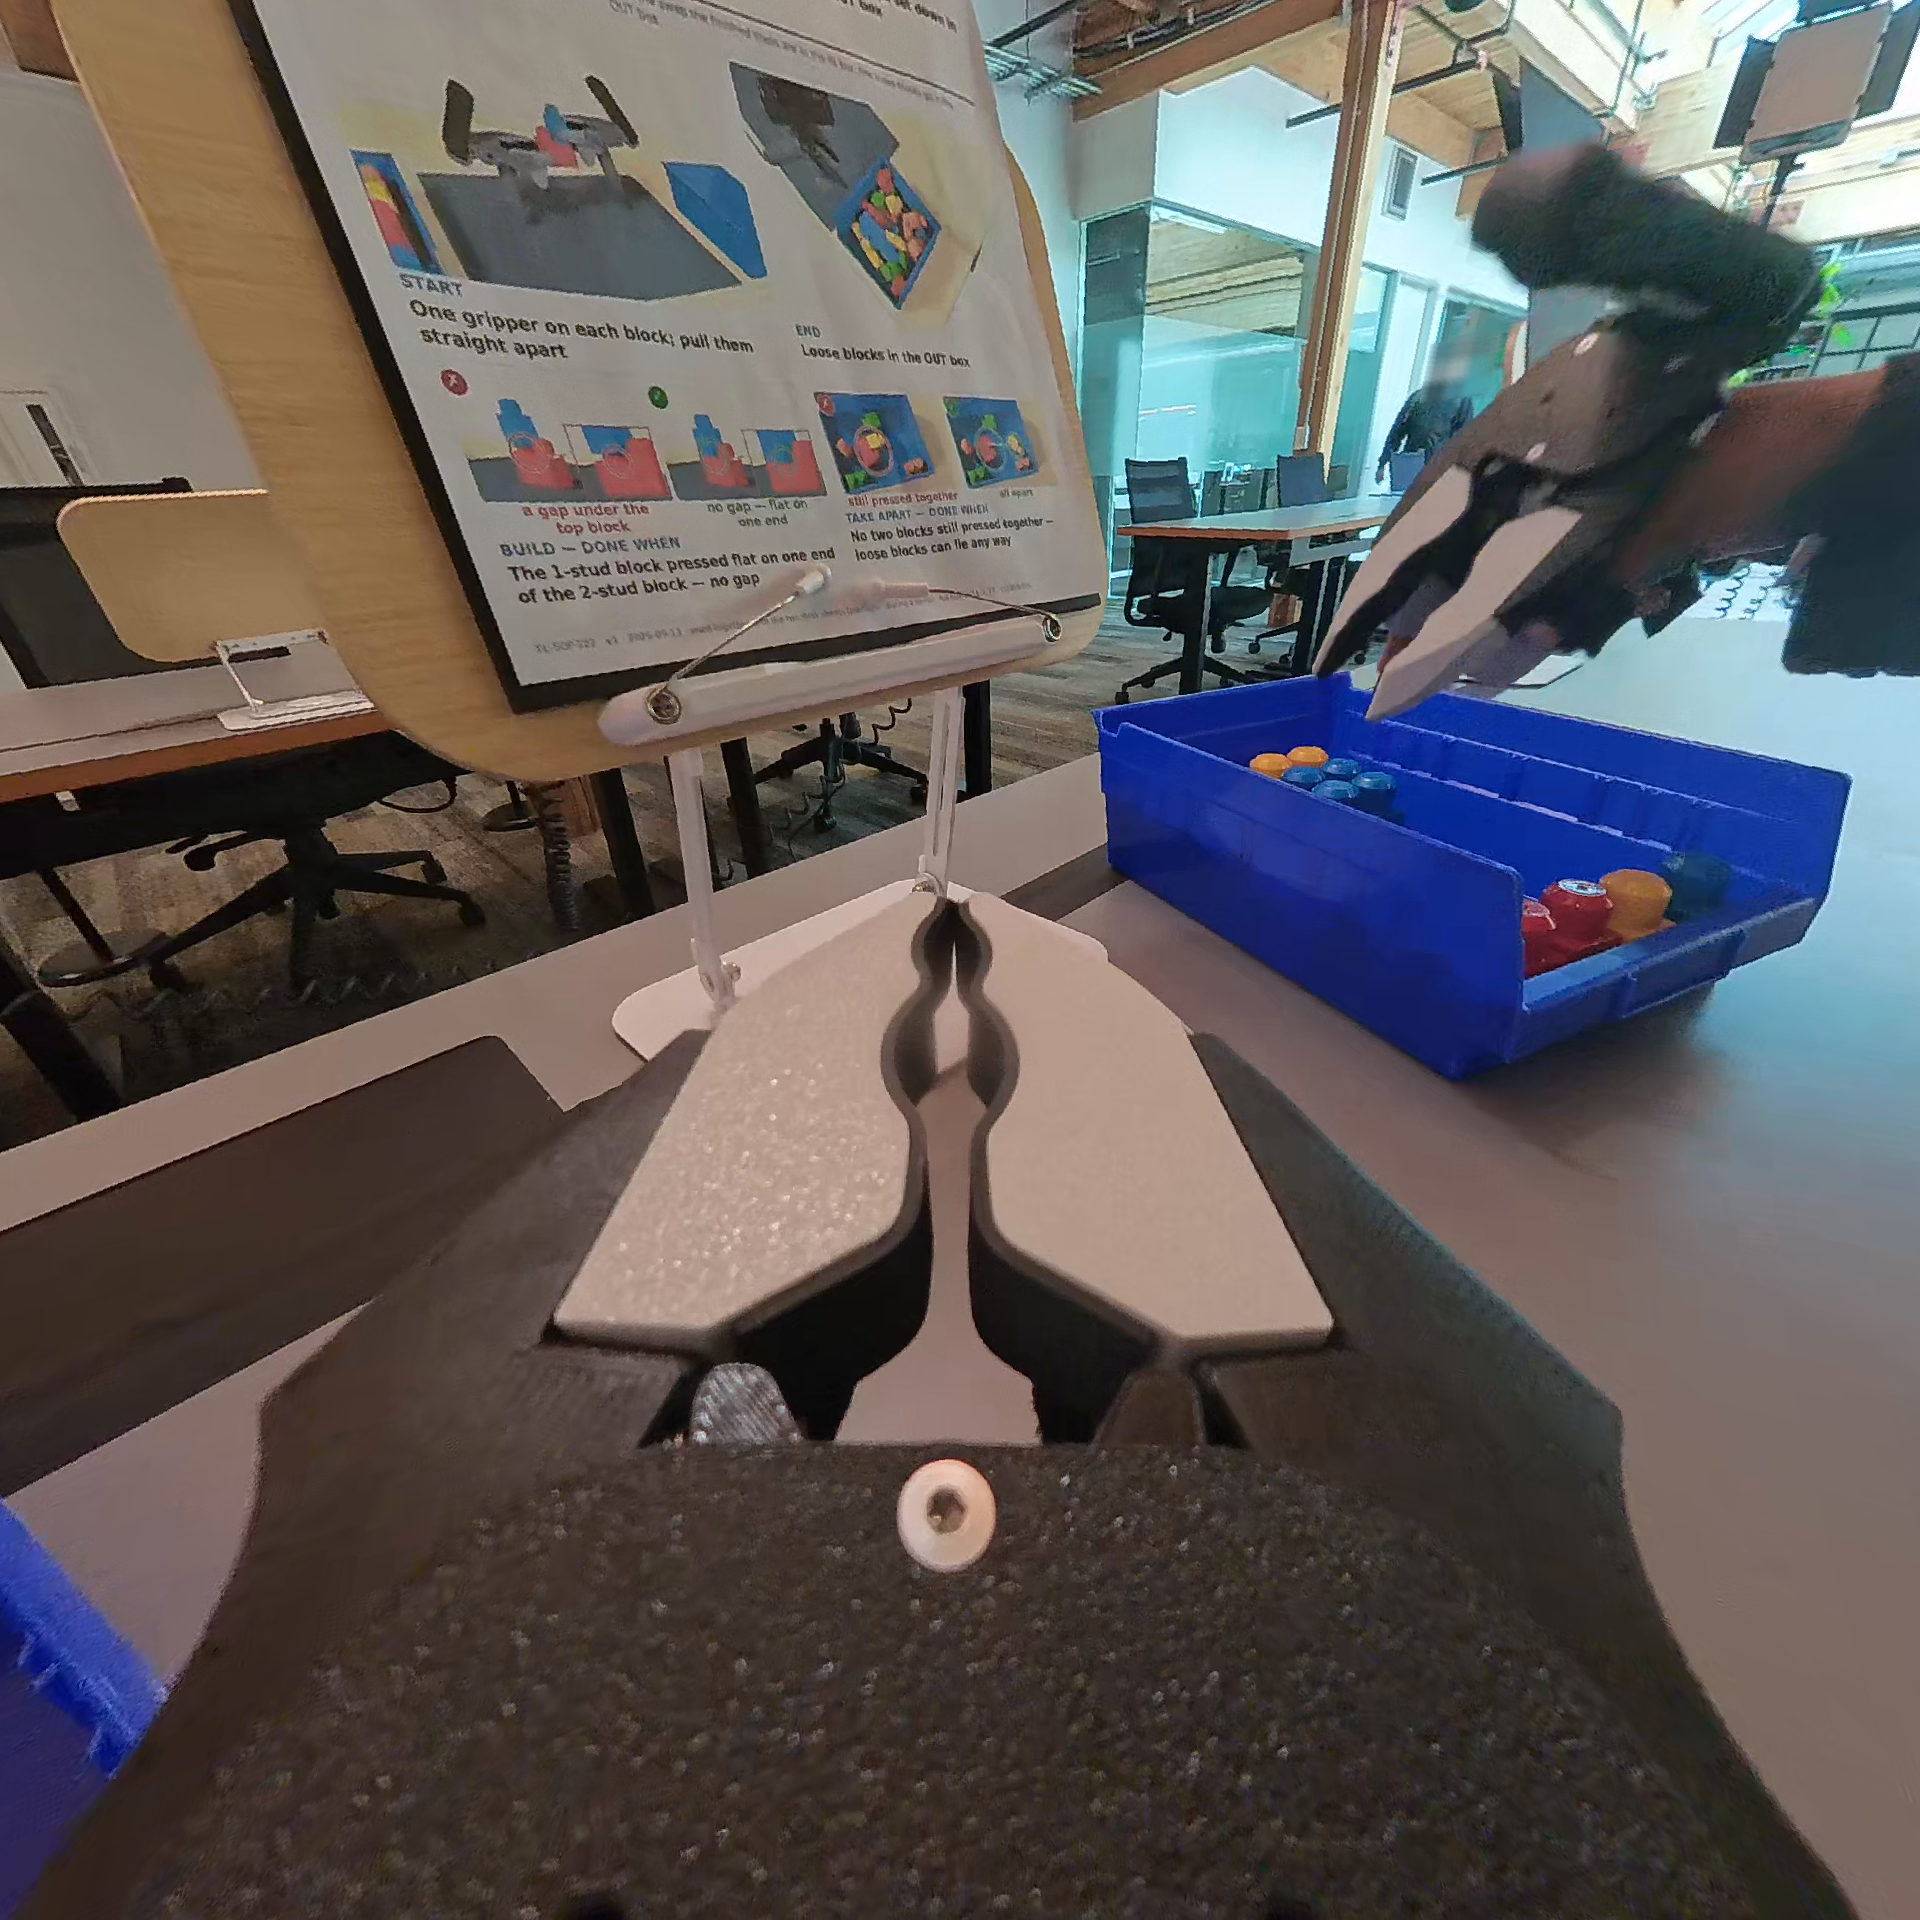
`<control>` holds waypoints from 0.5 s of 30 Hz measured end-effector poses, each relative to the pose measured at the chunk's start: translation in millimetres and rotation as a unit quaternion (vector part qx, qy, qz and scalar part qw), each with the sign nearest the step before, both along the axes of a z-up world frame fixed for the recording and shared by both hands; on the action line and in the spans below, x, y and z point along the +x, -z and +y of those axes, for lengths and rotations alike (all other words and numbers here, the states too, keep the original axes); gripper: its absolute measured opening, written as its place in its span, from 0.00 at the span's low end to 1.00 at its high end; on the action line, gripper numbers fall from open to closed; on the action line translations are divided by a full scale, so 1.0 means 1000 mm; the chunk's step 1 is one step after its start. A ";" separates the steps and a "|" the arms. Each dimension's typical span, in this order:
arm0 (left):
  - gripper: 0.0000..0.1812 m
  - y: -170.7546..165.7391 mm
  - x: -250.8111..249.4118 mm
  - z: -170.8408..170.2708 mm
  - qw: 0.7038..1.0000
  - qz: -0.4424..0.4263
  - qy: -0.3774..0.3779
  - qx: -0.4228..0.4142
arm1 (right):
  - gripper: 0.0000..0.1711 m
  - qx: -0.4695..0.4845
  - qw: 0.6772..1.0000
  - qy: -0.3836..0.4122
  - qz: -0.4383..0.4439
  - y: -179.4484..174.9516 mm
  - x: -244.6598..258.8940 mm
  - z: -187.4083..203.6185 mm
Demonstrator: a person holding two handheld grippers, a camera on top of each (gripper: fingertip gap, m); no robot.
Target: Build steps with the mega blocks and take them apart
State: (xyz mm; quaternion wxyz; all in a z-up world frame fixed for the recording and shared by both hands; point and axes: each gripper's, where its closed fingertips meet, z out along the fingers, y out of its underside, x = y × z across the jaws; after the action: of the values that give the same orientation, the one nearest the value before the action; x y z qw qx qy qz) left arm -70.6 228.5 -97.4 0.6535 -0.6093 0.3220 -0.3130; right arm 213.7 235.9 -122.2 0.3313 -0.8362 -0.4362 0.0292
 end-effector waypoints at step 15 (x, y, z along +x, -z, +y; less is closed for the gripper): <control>0.00 -0.002 -0.006 0.004 1.000 0.003 -0.028 0.011 | 0.32 0.010 0.994 -0.036 0.099 0.078 -0.222 -0.044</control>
State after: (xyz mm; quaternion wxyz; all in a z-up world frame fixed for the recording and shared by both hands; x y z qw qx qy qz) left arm -76.8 232.5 -95.7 0.6677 -0.6117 0.3102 -0.2895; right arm -8.0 191.7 -200.5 0.3797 -0.8097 -0.4313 0.1193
